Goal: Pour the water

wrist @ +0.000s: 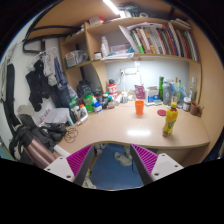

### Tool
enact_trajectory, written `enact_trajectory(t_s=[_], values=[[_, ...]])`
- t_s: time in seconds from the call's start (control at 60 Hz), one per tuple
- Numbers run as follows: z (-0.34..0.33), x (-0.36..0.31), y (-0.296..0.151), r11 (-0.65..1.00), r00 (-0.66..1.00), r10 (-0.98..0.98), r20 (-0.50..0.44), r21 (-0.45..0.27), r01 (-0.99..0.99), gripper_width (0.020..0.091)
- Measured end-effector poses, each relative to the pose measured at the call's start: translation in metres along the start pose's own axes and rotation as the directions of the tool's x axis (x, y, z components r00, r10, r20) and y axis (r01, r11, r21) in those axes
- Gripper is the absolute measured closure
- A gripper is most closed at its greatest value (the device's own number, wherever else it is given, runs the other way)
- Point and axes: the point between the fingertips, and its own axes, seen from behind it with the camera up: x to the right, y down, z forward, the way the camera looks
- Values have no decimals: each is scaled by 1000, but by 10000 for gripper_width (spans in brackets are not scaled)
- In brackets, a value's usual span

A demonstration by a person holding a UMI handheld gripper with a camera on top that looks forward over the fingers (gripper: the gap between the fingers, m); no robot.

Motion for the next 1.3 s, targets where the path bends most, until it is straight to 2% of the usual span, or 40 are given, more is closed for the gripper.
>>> enact_trajectory(t_s=[0.117, 0.317, 0.567, 0.767, 0.85, 1.05, 1.083, 1.15, 1.217, 1.3], values=[[18, -8, 0, 999, 998, 31, -55, 31, -29, 277], [32, 11, -7, 992, 996, 43, -79, 118, -33, 279], [68, 155, -11, 976, 968, 63, -242, 217, -9, 280], [146, 271, -22, 956, 927, -34, -375, 258, 139, 277], [189, 297, -19, 957, 924, -25, -382, 257, 132, 276], [256, 333, -35, 941, 926, 33, -376, 325, 99, 284], [264, 334, -37, 938, 928, 40, -371, 333, 92, 298], [275, 343, -35, 943, 925, 56, -377, 324, 75, 671], [275, 351, -39, 927, 910, 113, -400, 373, 49, 697], [280, 353, -37, 938, 905, 140, -402, 346, 8, 762]])
